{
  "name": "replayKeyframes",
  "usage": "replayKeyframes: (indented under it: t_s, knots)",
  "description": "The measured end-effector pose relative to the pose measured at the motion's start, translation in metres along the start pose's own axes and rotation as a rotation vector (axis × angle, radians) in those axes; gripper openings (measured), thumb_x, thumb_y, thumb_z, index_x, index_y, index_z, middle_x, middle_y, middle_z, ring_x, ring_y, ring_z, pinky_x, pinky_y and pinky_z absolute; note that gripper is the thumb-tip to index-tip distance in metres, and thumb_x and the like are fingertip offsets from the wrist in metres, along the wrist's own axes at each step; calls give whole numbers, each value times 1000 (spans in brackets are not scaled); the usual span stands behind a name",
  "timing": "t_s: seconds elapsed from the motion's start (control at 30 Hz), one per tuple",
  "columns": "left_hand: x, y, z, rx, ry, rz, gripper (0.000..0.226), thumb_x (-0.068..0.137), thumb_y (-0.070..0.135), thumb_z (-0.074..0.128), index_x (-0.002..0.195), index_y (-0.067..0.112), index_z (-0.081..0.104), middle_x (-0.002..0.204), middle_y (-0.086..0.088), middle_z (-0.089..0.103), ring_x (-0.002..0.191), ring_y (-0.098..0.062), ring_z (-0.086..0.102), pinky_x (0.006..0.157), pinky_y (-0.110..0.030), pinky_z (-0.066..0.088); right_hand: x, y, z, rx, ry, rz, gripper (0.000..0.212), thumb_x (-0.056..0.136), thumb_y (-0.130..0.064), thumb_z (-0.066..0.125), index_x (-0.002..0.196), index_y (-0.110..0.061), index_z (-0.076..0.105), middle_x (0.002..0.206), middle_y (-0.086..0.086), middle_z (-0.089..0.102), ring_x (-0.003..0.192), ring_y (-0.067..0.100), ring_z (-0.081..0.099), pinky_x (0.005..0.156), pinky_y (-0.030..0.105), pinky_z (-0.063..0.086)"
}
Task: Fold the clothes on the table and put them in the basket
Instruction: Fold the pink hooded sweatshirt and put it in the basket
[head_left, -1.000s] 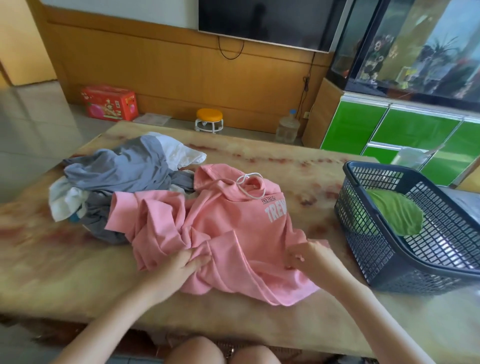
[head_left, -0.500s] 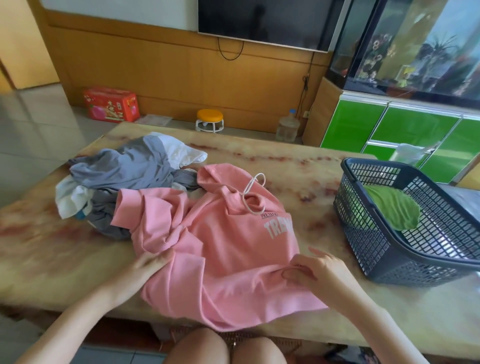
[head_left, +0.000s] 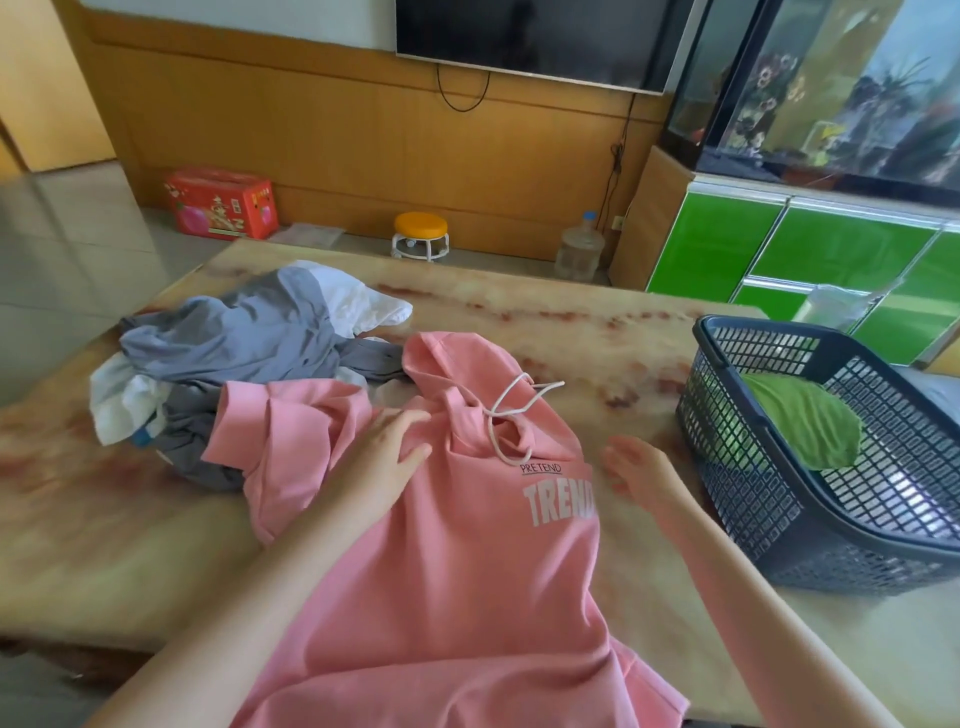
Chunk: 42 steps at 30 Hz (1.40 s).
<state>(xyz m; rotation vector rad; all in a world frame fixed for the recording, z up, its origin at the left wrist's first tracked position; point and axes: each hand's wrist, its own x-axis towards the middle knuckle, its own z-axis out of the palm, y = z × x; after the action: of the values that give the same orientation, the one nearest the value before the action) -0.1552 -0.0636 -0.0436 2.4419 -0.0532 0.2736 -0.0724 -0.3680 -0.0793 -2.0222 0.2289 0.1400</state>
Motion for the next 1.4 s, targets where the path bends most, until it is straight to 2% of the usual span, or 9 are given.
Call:
replayKeyframes:
  t_s: [0.13, 0.33, 0.53, 0.7, 0.83, 0.97, 1.17, 1.3, 1.4]
  knots:
    - [45, -6, 12, 201, -84, -206, 50, 99, 39, 41, 142, 14, 35, 144, -6, 44, 129, -25, 44, 102, -33, 29, 37, -2, 18, 60, -103, 72, 29, 96, -11, 53, 107, 15, 58, 81, 17, 60, 70, 24, 54, 64, 34, 45]
    - [76, -21, 28, 440, -259, -340, 50, 94, 53, 39, 129, 18, 47, 136, -7, 50, 129, -27, 40, 106, -38, 23, 46, -23, 15, 167, -324, 78, 22, 81, -10, 71, 100, 0, 70, 91, 18, 68, 80, 26, 59, 74, 37, 48]
    - [100, -44, 36, 296, -17, -296, 18, 91, 40, 54, 93, 23, 51, 99, 2, 65, 104, -23, 57, 106, -46, 17, 36, -76, -23, 109, 329, -378, 6, 82, -18, 72, 80, -14, 69, 68, -3, 63, 59, 10, 53, 48, 15, 41]
    - [139, -34, 36, 97, 352, -213, 20, 98, 21, 42, 84, 19, 56, 75, 2, 59, 82, -30, 59, 84, -42, 38, 42, -111, -29, 58, 545, -520, 10, 87, -32, 66, 82, -26, 71, 73, -1, 66, 64, 12, 54, 55, 27, 43]
    - [152, -50, 42, 259, 175, -379, 17, 95, 10, 39, 92, 15, 55, 94, -13, 65, 94, -34, 60, 73, -37, 40, 56, -88, -10, -57, 148, -379, 22, 95, -33, 54, 106, -20, 69, 101, 7, 70, 88, 24, 65, 73, 33, 51]
    - [141, -57, 43, 330, 33, -425, 36, 91, 1, 36, 120, 16, 52, 121, -12, 59, 110, -33, 54, 89, -39, 41, 57, -40, -1, -32, -285, -318, 39, 100, -37, 42, 139, -44, 41, 151, -8, 37, 137, 12, 33, 115, 40, 27]
    - [138, 0, 48, 64, 146, -85, 28, 93, 15, 53, 120, 14, 62, 118, -10, 61, 109, -30, 58, 92, -36, 40, 49, -30, -16, 161, -244, -279, 43, 101, -2, 36, 125, -32, 53, 115, -4, 69, 100, 1, 65, 89, 19, 52]
    - [121, 56, 73, -125, -54, 28, 27, 94, 29, 54, 118, 21, 63, 120, -1, 58, 116, -20, 51, 96, -27, 36, 42, -27, -10, -39, -162, -394, 56, 89, 15, 45, 111, -35, 59, 126, 6, 61, 94, -12, 61, 75, 7, 47]
    - [111, 84, 95, -104, -97, 93, 32, 92, 33, 57, 122, 21, 60, 125, -1, 59, 127, -20, 43, 105, -28, 26, 38, -17, -9, -17, -156, -443, 65, 84, 19, 43, 132, -23, 54, 140, 1, 49, 105, 6, 63, 70, 16, 53]
